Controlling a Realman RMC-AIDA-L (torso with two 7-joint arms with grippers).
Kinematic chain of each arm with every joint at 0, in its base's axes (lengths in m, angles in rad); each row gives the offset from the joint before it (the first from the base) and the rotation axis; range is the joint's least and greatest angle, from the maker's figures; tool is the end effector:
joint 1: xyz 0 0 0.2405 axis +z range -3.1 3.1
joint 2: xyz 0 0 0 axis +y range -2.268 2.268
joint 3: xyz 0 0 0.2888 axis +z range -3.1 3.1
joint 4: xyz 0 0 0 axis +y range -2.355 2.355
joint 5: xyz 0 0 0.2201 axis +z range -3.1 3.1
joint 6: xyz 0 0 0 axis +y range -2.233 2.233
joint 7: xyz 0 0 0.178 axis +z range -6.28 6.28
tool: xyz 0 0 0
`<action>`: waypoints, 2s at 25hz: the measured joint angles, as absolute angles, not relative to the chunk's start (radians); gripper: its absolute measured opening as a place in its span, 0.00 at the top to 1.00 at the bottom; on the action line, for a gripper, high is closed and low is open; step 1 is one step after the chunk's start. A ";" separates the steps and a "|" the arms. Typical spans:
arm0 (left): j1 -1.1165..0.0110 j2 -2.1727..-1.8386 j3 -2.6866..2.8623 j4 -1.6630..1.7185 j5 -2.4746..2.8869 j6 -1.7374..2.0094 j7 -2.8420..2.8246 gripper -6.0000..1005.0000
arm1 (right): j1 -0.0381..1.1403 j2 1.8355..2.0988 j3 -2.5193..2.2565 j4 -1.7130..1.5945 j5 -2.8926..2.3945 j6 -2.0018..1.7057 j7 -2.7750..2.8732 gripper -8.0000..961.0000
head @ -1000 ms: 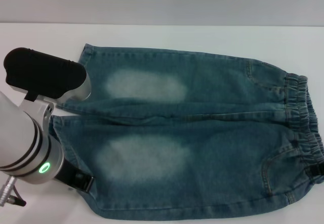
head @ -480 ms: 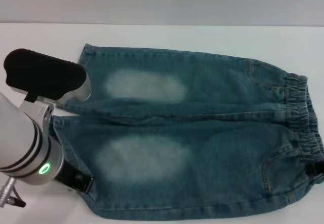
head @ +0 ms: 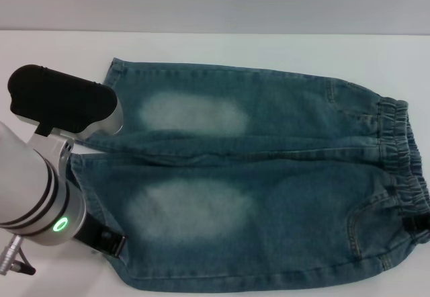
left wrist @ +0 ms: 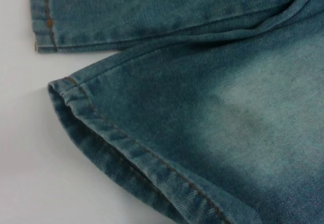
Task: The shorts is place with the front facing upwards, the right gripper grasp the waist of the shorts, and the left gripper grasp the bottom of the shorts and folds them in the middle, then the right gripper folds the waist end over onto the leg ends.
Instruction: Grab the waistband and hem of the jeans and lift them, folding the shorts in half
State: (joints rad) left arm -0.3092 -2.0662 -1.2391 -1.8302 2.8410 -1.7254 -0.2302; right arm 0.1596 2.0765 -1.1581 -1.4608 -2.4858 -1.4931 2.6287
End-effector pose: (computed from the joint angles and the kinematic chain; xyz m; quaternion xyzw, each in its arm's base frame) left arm -0.2197 0.2800 -0.0595 -0.7907 -0.4858 0.2459 0.2798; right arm 0.3481 0.3014 0.0099 -0.7868 0.5644 -0.0694 0.2400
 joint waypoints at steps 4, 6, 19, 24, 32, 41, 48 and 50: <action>-0.309 -2.066 -1.238 -1.836 2.841 -1.728 -0.232 0.89 | 0.158 2.077 -1.148 -1.460 -2.483 -1.488 2.628 0.29; -0.310 -2.066 -1.238 -1.836 2.841 -1.728 -0.232 0.89 | 0.160 2.075 -1.144 -1.459 -2.478 -1.488 2.629 0.33; -0.313 -2.066 -1.236 -1.838 2.833 -1.729 -0.229 0.89 | 0.165 2.072 -1.144 -1.456 -2.464 -1.502 2.617 0.70; -0.312 -2.066 -1.235 -1.838 2.832 -1.727 -0.228 0.89 | 0.157 2.072 -1.137 -1.462 -2.414 -1.503 2.602 0.93; -0.309 -2.064 -1.241 -1.839 2.837 -1.701 -0.227 0.89 | 0.155 2.071 -1.125 -1.456 -2.343 -1.503 2.571 0.99; -0.269 -2.059 -1.340 -1.830 2.857 -1.521 -0.180 0.89 | 0.165 2.073 -0.934 -1.267 -1.935 -1.463 2.387 0.99; -0.252 -2.058 -1.457 -1.782 2.867 -1.363 -0.141 0.89 | 0.238 2.047 -0.717 -0.928 -1.682 -1.483 2.230 0.99; -0.255 -2.058 -1.477 -1.764 2.865 -1.328 -0.136 0.89 | 0.254 2.042 -0.677 -0.866 -1.648 -1.496 2.203 0.99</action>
